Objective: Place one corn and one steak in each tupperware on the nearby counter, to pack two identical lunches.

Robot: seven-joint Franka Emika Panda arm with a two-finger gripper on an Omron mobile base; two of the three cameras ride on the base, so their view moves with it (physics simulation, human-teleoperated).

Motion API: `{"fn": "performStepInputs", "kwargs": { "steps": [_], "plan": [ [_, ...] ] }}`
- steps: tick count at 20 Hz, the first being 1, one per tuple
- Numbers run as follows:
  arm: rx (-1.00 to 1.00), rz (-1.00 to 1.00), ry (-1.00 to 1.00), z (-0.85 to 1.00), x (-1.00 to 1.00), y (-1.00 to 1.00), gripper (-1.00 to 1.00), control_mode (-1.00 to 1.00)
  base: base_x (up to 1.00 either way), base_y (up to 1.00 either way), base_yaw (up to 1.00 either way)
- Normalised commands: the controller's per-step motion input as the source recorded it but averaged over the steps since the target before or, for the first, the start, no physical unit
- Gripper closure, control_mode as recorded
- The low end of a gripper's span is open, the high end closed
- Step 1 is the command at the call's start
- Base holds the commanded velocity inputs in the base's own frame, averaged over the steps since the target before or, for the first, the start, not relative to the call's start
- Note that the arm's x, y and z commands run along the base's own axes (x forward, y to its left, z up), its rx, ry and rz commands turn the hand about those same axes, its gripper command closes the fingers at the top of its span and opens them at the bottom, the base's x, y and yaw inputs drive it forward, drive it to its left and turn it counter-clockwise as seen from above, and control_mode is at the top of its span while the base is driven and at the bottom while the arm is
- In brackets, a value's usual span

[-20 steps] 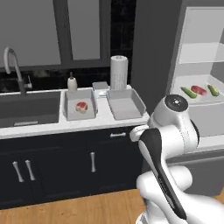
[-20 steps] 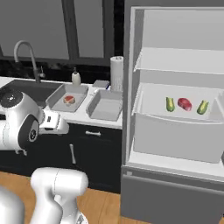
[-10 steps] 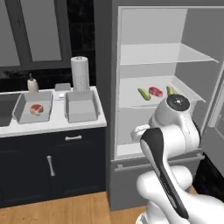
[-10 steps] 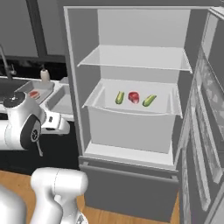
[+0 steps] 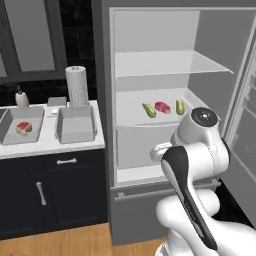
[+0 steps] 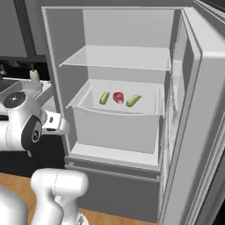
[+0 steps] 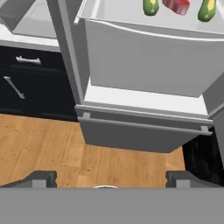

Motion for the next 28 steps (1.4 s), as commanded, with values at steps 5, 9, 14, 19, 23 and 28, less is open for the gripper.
{"fn": "performStepInputs", "kwargs": {
  "steps": [5, 9, 14, 19, 23, 28],
  "plan": [
    [0.00, 0.00, 0.00, 0.00, 0.00, 0.00, -1.00, 1.00, 0.52, -0.25, -0.02],
    [0.00, 0.00, 0.00, 0.00, 0.00, 0.00, -1.00, 1.00, 0.10, -0.25, -0.04],
    [0.00, 0.00, 0.00, 0.00, 0.00, 0.00, -1.00, 1.00, 0.01, -0.12, -0.08],
    [0.00, 0.00, 0.00, 0.00, 0.00, 0.00, -1.00, 1.00, 0.00, -0.11, -0.16],
    [0.00, 0.00, 0.00, 0.00, 0.00, 0.00, -1.00, 1.00, 0.00, -0.21, -0.19],
    [0.01, -0.04, -0.04, 0.00, 0.16, -0.11, -1.00, -1.00, 0.00, -0.08, -0.06]
  ]
}}
